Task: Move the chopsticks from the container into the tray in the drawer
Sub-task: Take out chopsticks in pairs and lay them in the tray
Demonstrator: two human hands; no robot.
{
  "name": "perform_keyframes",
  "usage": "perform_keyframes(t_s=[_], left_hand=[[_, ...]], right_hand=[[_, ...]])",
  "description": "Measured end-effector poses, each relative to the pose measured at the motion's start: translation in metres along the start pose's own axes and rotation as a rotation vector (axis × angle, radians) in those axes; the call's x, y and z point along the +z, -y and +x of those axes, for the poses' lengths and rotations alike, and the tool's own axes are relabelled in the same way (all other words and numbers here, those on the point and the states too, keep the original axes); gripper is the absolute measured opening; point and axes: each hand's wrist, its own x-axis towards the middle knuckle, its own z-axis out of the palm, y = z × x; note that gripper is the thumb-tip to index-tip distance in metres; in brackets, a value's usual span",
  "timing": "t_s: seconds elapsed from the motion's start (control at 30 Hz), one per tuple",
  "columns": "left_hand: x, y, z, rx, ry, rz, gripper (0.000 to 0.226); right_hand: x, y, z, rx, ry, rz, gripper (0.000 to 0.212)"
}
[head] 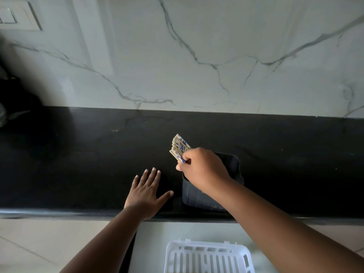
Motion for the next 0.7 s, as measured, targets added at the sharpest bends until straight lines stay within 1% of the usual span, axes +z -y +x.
perform_keyframes(t_s=[0.1,0.17,0.2,0.27,0.33,0.37,0.4,0.47,0.53,0.57,0.63,0.7], left_hand=[[-0.004,-0.002,0.000,-0.031,0.088,-0.033,0.093],[-0.016,-0.006,0.001,-0.086,0.099,-0.133,0.086],[-0.029,-0.009,0.003,-0.104,0.047,-0.204,0.081],[-0.066,-0.019,0.007,-0.059,-0.185,-0.408,0.065],[-0.122,-0.037,0.006,0.072,-0.433,-0.708,0.051],[-0.154,-0.051,0.003,0.136,-0.483,-0.867,0.049],[-0.187,-0.066,-0.004,0.215,-0.457,-1.021,0.050],[-0.239,-0.095,-0.017,0.404,-0.270,-1.260,0.054],[-0.270,-0.116,-0.027,0.494,-0.127,-1.321,0.049],[-0.281,-0.123,-0.032,0.505,-0.096,-1.334,0.039],[-0.290,-0.132,-0.039,0.474,-0.114,-1.359,0.018],[-0.290,-0.133,-0.040,0.423,-0.131,-1.369,0.013]], right_hand=[[-0.039,0.008,0.004,0.009,-0.007,0.013,0.026],[-0.077,0.015,0.009,-0.003,-0.021,0.139,0.022],[-0.099,0.019,0.012,-0.007,-0.032,0.238,0.017],[-0.143,0.028,0.016,-0.018,-0.064,0.427,0.008],[-0.180,0.036,0.018,-0.028,-0.084,0.561,0.004],[-0.194,0.040,0.018,-0.030,-0.088,0.611,0.003],[-0.205,0.044,0.019,-0.031,-0.090,0.654,0.005],[-0.217,0.051,0.019,-0.026,-0.095,0.719,0.008],[-0.220,0.057,0.018,-0.016,-0.109,0.764,0.008],[-0.220,0.060,0.017,-0.014,-0.118,0.786,0.008],[-0.218,0.063,0.014,-0.015,-0.128,0.813,0.009],[-0.217,0.065,0.011,-0.006,-0.127,0.806,0.011]])
